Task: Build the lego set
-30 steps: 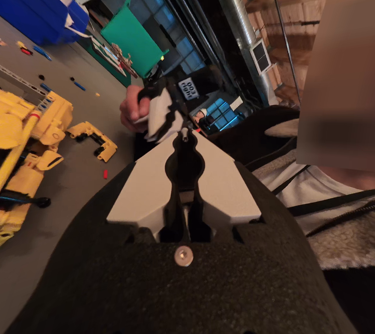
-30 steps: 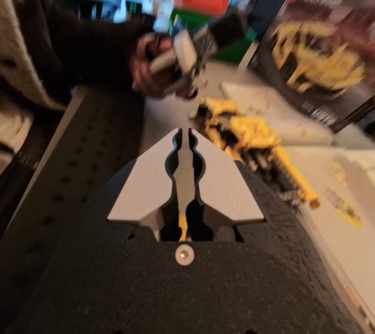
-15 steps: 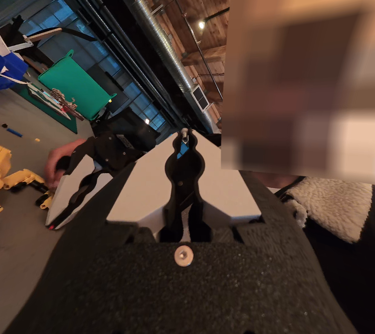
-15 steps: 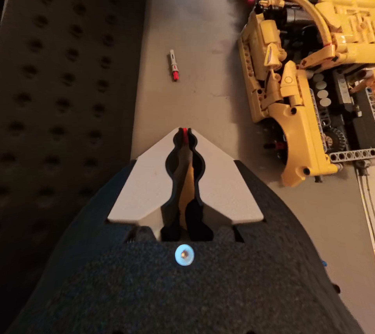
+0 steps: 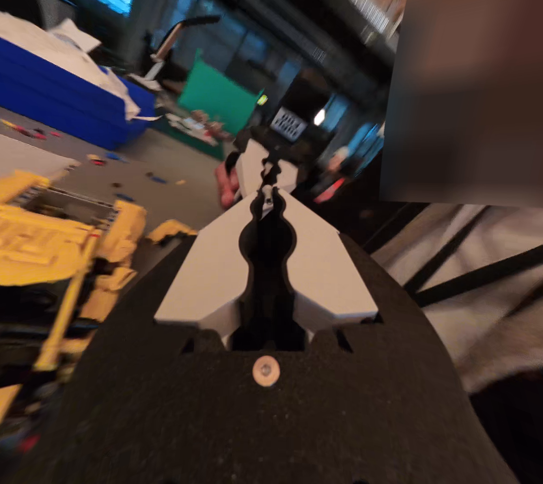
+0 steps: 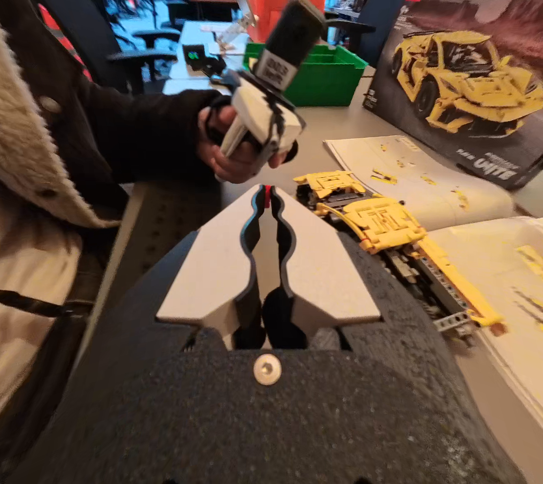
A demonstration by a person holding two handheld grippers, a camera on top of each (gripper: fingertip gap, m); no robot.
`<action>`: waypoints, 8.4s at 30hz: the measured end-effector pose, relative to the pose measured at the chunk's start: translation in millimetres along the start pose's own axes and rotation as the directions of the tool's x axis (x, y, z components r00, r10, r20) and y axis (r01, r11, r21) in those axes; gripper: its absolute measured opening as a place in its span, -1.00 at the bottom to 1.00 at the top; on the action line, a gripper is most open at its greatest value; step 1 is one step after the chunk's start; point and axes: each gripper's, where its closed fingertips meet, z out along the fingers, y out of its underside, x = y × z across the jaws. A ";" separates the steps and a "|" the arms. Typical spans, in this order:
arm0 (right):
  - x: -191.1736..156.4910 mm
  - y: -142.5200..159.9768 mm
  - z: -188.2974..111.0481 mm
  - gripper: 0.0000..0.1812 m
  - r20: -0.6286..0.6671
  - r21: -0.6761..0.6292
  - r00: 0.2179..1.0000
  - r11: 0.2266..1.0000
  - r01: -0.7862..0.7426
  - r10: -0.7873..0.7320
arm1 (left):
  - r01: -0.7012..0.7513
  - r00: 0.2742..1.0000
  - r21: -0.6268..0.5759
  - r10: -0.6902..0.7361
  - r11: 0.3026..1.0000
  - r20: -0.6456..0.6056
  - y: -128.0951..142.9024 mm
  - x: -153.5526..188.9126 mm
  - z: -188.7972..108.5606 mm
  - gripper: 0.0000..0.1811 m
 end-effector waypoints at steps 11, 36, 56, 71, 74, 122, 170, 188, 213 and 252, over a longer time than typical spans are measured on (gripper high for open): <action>2.5 18.7 2.1 -0.97 -0.063 -0.114 0.977 0.974 0.195 -0.203 | -0.236 0.943 -0.283 0.290 0.929 0.165 41.5 -22.9 9.6 -0.94; -3.4 142.3 -8.0 -0.95 0.133 -0.627 0.988 0.765 0.150 -0.085 | -0.139 0.928 -0.359 0.248 0.923 0.278 52.9 -48.7 0.2 -0.93; -6.4 75.1 0.9 -0.97 0.097 -0.357 0.987 0.920 0.158 -0.132 | -0.123 0.959 -0.320 0.195 0.939 0.206 51.1 -35.0 2.5 -0.93; -7.3 45.1 -0.5 -0.96 0.044 -0.220 0.979 0.954 0.203 -0.198 | -0.205 0.948 -0.380 0.280 0.902 0.153 63.4 -29.6 8.5 -0.94; -5.8 45.1 -1.1 -0.96 0.030 -0.224 0.978 0.952 0.207 -0.206 | -0.200 0.946 -0.388 0.281 0.900 0.163 64.3 -31.7 7.8 -0.94; -62.2 120.7 -87.2 -0.84 0.047 -0.471 0.999 0.882 0.033 -0.012 | -0.005 0.932 -0.280 0.106 0.960 0.346 51.5 -60.8 -8.0 -0.93; -11.1 32.6 -0.7 -0.96 -0.038 -0.214 0.982 0.961 0.173 -0.185 | -0.086 0.994 -0.259 0.102 0.962 0.050 55.5 -12.7 12.6 -0.94; 5.2 48.6 2.4 -0.96 -0.192 -0.352 0.926 0.904 0.243 -0.324 | 0.049 0.985 -0.253 -0.006 0.966 0.170 59.9 -40.3 10.1 -0.95; 4.0 48.3 5.4 -0.96 -0.206 -0.296 0.920 0.917 0.267 -0.335 | 0.194 0.979 -0.209 -0.177 0.958 0.100 56.5 -35.0 11.3 -0.95; 37.7 30.6 -10.0 -0.67 -0.208 0.076 0.926 0.949 -0.307 0.316 | -0.627 0.452 -0.548 0.831 0.554 0.323 34.2 -58.0 2.2 -0.94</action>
